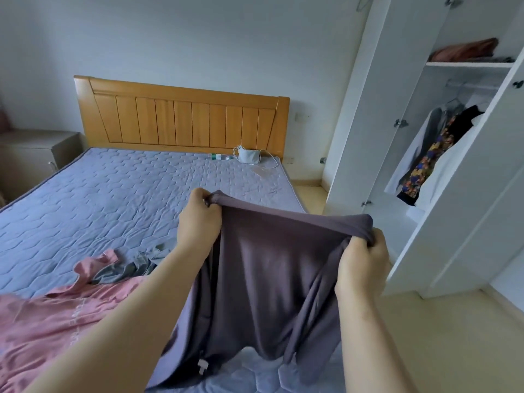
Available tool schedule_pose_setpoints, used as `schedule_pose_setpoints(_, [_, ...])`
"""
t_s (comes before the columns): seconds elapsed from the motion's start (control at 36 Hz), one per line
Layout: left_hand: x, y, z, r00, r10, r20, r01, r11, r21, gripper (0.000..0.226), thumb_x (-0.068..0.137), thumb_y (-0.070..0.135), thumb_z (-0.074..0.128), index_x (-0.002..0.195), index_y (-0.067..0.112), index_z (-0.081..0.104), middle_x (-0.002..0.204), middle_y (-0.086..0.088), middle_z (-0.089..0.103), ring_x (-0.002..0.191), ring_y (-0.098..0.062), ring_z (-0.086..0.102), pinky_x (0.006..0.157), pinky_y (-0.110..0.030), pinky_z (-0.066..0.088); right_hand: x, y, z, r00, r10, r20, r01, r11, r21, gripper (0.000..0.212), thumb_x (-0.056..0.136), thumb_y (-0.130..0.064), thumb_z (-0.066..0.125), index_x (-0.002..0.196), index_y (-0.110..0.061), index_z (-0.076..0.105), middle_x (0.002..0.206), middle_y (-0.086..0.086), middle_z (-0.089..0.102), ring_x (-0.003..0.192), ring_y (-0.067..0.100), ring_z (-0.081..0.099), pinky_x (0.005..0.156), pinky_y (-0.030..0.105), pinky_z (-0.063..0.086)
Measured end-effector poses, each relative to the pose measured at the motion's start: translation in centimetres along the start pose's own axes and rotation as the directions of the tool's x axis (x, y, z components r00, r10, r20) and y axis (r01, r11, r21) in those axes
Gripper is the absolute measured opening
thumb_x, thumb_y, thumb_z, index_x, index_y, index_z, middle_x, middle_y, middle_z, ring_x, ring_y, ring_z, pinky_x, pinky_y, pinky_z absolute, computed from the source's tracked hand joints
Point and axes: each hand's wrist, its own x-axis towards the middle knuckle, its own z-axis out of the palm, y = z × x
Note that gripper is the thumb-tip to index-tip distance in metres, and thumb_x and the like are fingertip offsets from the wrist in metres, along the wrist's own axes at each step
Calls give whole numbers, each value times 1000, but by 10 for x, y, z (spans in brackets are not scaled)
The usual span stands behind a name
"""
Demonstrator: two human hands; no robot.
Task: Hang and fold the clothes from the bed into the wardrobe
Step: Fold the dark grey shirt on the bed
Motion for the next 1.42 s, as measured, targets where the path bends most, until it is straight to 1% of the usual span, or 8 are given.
schedule_pose_setpoints(0.11, [-7, 2, 2, 1000, 1, -22, -1, 999, -40, 7, 92, 20, 37, 95, 18, 43, 76, -7, 49, 56, -21, 41, 49, -28, 28, 2, 1, -3, 998, 7, -68, -4, 999, 35, 24, 82, -33, 32, 77, -17, 50, 83, 7, 62, 79, 31, 55, 73, 37, 41])
schedule_pose_setpoints(0.25, [-19, 28, 1, 999, -39, 12, 41, 975, -220, 15, 92, 15, 31, 94, 19, 45, 78, -6, 49, 69, -25, 48, 66, -44, 52, 2, -10, -13, 993, -6, -120, 19, 994, 109, 28, 79, -41, 33, 80, -21, 52, 91, 9, 63, 88, 33, 56, 87, 45, 44])
schedule_pose_setpoints(0.64, [-50, 76, -6, 982, -28, 188, 133, 808, -574, 36, 96, 8, 23, 90, 25, 55, 72, -3, 52, 43, -11, 55, 39, -23, 47, -11, -22, -41, 975, -110, -195, 147, 972, 182, 19, 78, -45, 40, 69, -32, 52, 70, -13, 58, 67, 4, 53, 62, 19, 41])
schedule_pose_setpoints(0.86, [-45, 26, 36, 918, -207, 340, 364, 779, -510, 27, 99, 11, 30, 89, 14, 54, 70, -10, 57, 51, -19, 62, 45, -30, 55, -6, 35, -21, 995, 26, -94, -17, 996, 87, 16, 84, -32, 42, 81, -21, 53, 76, -6, 59, 85, 31, 59, 81, 51, 49])
schedule_pose_setpoints(1.0, [-18, -8, 86, 874, -305, 378, 449, 804, -390, 26, 98, 7, 26, 105, 11, 50, 73, -11, 56, 56, -19, 60, 54, -29, 56, 22, 88, 8, 989, 133, -69, -134, 991, -1, 15, 95, -18, 42, 96, -13, 56, 95, 10, 62, 100, 36, 56, 77, 33, 38])
schedule_pose_setpoints(1.17, [49, -43, 170, 844, -406, 351, 506, 820, -269, 27, 94, 4, 26, 97, 12, 51, 71, -10, 56, 54, -16, 58, 47, -23, 54, 87, 146, 70, 947, 312, 82, -308, 950, -62, 21, 100, -36, 36, 89, -21, 49, 77, -7, 53, 97, 37, 58, 90, 54, 46])
schedule_pose_setpoints(1.31, [118, -62, 256, 834, -401, 379, 520, 801, -296, 33, 92, 0, 23, 78, 16, 49, 68, -8, 60, 58, -15, 61, 62, -27, 52, 165, 192, 134, 930, 338, 144, -318, 937, -148, 32, 100, -31, 35, 106, -8, 57, 106, 16, 63, 105, 37, 56, 85, 32, 41])
schedule_pose_setpoints(1.42, [154, -92, 305, 711, -329, 621, 577, 778, -249, 25, 99, 8, 34, 106, 28, 47, 95, -3, 55, 86, -14, 55, 75, -23, 43, 211, 237, 181, 834, 392, 388, -302, 913, -273, 40, 100, -24, 36, 138, -15, 37, 142, 10, 44, 125, 26, 44, 85, 25, 31])
